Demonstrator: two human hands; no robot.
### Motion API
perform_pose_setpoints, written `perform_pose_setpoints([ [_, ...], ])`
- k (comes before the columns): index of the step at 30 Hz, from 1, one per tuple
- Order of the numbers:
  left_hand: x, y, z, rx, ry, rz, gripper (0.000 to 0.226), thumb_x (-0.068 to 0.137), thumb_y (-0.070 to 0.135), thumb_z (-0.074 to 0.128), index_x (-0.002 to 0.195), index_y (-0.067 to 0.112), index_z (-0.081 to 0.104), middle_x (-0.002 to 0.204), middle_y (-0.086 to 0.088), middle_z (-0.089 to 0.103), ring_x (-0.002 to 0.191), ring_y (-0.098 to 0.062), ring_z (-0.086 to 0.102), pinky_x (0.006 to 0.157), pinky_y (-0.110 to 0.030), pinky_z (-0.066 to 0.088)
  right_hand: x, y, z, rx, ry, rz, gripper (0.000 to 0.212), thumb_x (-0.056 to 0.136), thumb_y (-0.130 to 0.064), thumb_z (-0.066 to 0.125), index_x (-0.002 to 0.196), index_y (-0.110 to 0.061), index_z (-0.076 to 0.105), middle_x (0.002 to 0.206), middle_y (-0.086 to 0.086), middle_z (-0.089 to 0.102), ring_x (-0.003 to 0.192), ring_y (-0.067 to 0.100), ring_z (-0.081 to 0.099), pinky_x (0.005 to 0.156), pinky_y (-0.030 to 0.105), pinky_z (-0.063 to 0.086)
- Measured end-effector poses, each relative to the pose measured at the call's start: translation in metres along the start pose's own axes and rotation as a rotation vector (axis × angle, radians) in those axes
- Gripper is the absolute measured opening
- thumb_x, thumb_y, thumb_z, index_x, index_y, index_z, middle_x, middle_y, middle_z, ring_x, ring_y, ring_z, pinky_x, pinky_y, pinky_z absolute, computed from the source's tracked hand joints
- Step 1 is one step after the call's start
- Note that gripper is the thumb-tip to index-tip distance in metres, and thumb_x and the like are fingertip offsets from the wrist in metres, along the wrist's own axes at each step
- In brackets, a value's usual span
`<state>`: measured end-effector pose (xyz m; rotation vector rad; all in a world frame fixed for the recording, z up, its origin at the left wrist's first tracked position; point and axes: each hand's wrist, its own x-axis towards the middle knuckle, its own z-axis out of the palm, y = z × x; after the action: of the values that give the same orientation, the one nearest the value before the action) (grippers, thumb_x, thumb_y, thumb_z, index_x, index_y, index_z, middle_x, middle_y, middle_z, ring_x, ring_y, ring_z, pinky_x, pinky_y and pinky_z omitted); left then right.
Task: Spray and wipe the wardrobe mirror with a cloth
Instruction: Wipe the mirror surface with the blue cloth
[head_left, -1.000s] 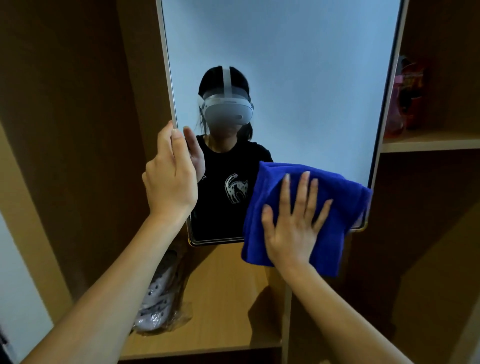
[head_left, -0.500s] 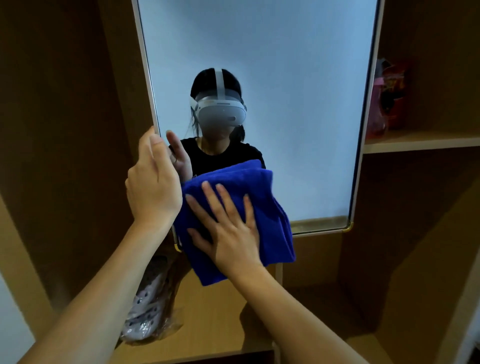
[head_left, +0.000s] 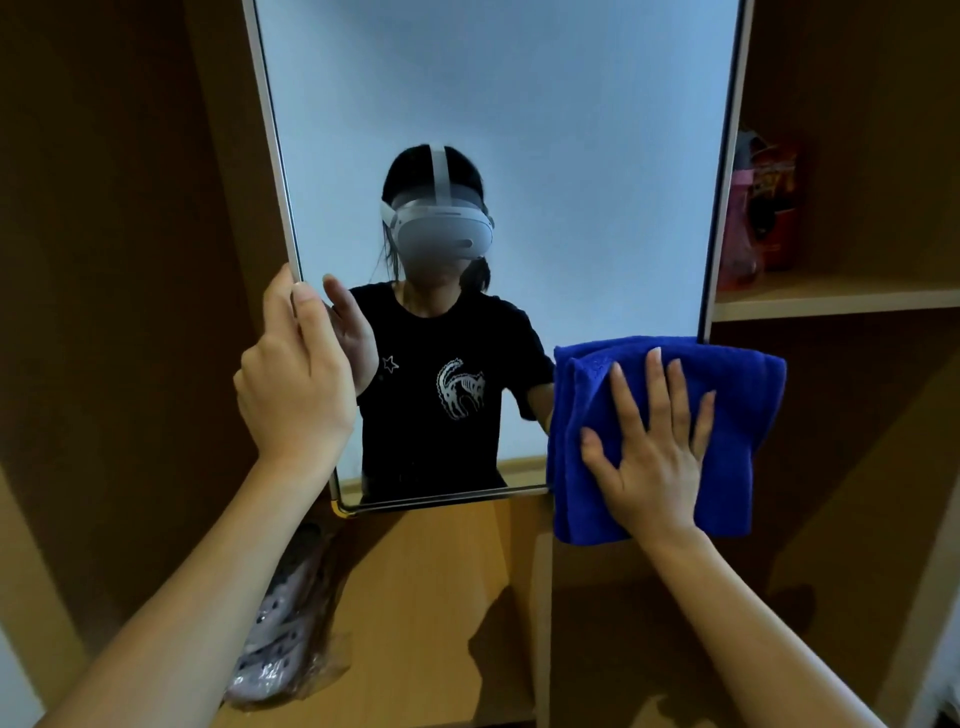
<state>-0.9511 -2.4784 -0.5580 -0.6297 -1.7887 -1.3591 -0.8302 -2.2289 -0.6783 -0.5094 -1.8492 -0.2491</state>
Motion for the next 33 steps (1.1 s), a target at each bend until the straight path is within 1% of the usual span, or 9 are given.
perform_pose_setpoints([
  [5, -0.003, -0.001, -0.003, 0.005, -0.007, 0.027, 0.048, 0.105, 0.035, 0.02, 0.139, 0.014, 0.046, 0.111, -0.012, 0.07, 0.102, -0.035, 0.065, 0.085, -0.039, 0.047, 0.078, -0.007, -0.023, 0.019, 0.049, -0.022, 0.069, 0.094, -0.056, 0.032, 0.154, -0.032, 0.01, 0.163, 0.006, 0.01, 0.15, 0.022, 0.005, 0.119, 0.052, 0.0],
  [9, 0.0, -0.004, -0.01, -0.042, -0.01, 0.021, 0.044, 0.105, 0.029, 0.02, 0.126, 0.011, 0.054, 0.089, 0.001, 0.065, 0.086, -0.029, 0.064, 0.067, -0.026, 0.035, 0.146, -0.019, -0.047, 0.02, 0.104, -0.001, 0.064, 0.098, -0.053, 0.029, 0.155, -0.028, 0.015, 0.163, 0.006, 0.01, 0.15, 0.023, 0.006, 0.119, 0.054, 0.001],
  [12, 0.003, -0.003, -0.016, -0.078, -0.023, -0.011, 0.038, 0.106, 0.023, 0.022, 0.12, 0.011, 0.055, 0.085, 0.009, 0.056, 0.079, -0.016, 0.055, 0.064, -0.018, 0.028, 0.128, -0.025, -0.039, 0.008, 0.109, 0.012, 0.063, 0.1, -0.053, 0.025, 0.155, -0.024, 0.014, 0.163, 0.008, 0.011, 0.15, 0.025, 0.007, 0.119, 0.057, 0.004],
  [16, 0.004, -0.003, -0.019, -0.091, -0.059, -0.037, 0.041, 0.106, 0.027, 0.021, 0.131, 0.019, 0.053, 0.105, 0.007, 0.062, 0.104, -0.023, 0.06, 0.077, -0.019, 0.034, 0.055, -0.036, -0.015, 0.028, 0.043, 0.034, 0.065, 0.099, -0.056, 0.02, 0.155, -0.026, 0.009, 0.162, 0.009, 0.009, 0.15, 0.027, 0.007, 0.118, 0.058, 0.004],
  [21, 0.003, -0.002, -0.019, -0.101, -0.082, -0.028, 0.042, 0.106, 0.03, 0.02, 0.136, 0.023, 0.05, 0.114, 0.004, 0.064, 0.112, -0.024, 0.06, 0.087, -0.026, 0.04, 0.001, -0.08, 0.003, 0.037, -0.01, -0.008, 0.066, 0.097, -0.055, 0.031, 0.154, -0.029, 0.012, 0.161, 0.005, 0.008, 0.15, 0.023, 0.001, 0.118, 0.058, 0.0],
  [25, 0.004, -0.003, -0.018, -0.084, -0.083, -0.021, 0.044, 0.106, 0.031, 0.019, 0.135, 0.019, 0.049, 0.114, -0.001, 0.066, 0.108, -0.023, 0.061, 0.083, -0.025, 0.038, 0.011, -0.127, 0.001, 0.042, -0.065, -0.208, 0.066, 0.095, -0.053, 0.038, 0.153, -0.033, 0.016, 0.162, 0.0, 0.006, 0.15, 0.017, -0.007, 0.119, 0.051, -0.009],
  [29, 0.006, -0.004, -0.017, -0.107, -0.095, -0.031, 0.041, 0.107, 0.027, 0.019, 0.13, 0.016, 0.052, 0.086, 0.018, 0.055, 0.073, 0.011, 0.048, 0.067, 0.0, 0.031, 0.032, -0.179, 0.002, 0.069, -0.109, -0.274, 0.065, 0.098, -0.054, 0.034, 0.154, -0.034, 0.007, 0.162, -0.002, 0.001, 0.149, 0.018, -0.011, 0.117, 0.052, -0.013],
  [31, 0.004, -0.002, -0.017, -0.108, -0.108, -0.054, 0.041, 0.107, 0.024, 0.019, 0.132, 0.014, 0.05, 0.094, 0.018, 0.05, 0.076, 0.017, 0.036, 0.066, 0.011, 0.022, 0.03, -0.192, 0.004, 0.062, -0.135, -0.271, 0.066, 0.098, -0.054, 0.033, 0.154, -0.034, 0.004, 0.162, -0.003, -0.001, 0.148, 0.019, -0.016, 0.117, 0.053, -0.013],
  [33, 0.004, 0.0, -0.016, -0.101, -0.103, -0.048, 0.042, 0.107, 0.024, 0.018, 0.131, 0.014, 0.051, 0.101, 0.013, 0.051, 0.082, 0.013, 0.038, 0.068, 0.012, 0.021, 0.015, -0.191, 0.008, 0.043, -0.16, -0.312, 0.067, 0.098, -0.054, 0.034, 0.154, -0.034, 0.004, 0.163, -0.003, -0.004, 0.147, 0.019, -0.021, 0.117, 0.053, -0.013],
])
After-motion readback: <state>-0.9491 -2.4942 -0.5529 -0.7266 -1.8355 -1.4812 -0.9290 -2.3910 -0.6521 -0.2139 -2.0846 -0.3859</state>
